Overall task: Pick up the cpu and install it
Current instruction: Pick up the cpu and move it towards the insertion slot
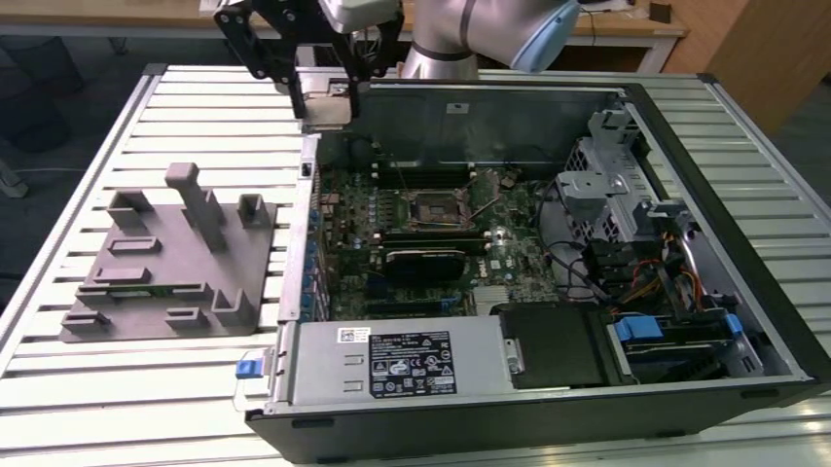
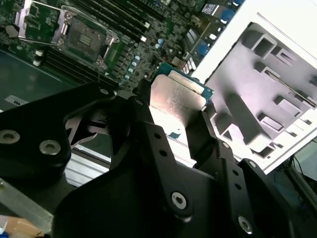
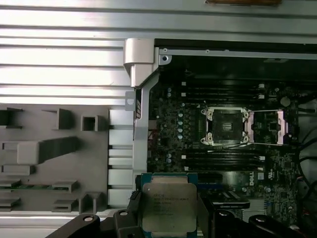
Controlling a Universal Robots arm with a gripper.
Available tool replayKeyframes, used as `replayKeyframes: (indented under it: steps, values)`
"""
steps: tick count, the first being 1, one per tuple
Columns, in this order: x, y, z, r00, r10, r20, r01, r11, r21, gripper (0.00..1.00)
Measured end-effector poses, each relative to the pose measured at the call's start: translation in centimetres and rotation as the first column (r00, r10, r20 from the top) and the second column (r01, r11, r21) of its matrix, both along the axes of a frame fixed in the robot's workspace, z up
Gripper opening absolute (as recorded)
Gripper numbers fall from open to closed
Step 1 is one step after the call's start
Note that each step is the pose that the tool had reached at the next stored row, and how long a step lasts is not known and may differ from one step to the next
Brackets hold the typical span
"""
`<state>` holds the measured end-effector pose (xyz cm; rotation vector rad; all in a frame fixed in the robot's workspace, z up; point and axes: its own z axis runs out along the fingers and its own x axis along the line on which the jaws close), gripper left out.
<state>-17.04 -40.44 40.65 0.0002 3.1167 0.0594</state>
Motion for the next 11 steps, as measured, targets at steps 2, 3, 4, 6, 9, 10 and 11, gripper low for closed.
replayKeyframes:
  steps: [2, 3, 4, 6, 9, 10, 11]
  values:
    - [0.6, 0.0, 0.0, 1.0, 0.0, -0.0001, 0.0, 1.0, -0.0001, 0.53]
    - [0.8, 0.01, 0.0, 1.0, 0.0, 0.0, 0.0, 1.0, 0.0, 0.53]
    - [1.1, 0.04, -0.01, 1.0, 0.0, 0.0, 0.0, 1.0, 0.0, 0.53]
    - [1.6, 0.24, -0.02, 1.0, 0.0, 0.0, 0.0, 1.0, 0.0, 0.53]
    - [2.3, 0.58, -0.03, 1.0, 0.0, 0.0, 0.0, 1.0, -0.0001, 0.53]
    - [2.5, 0.65, -0.04, 1.0, 0.0, 0.0, 0.0, 1.0, 0.0001, 0.53]
    - [2.8, 0.7, -0.04, 1.0, 0.0, 0.0, 0.0, 1.0, 0.0, 0.53]
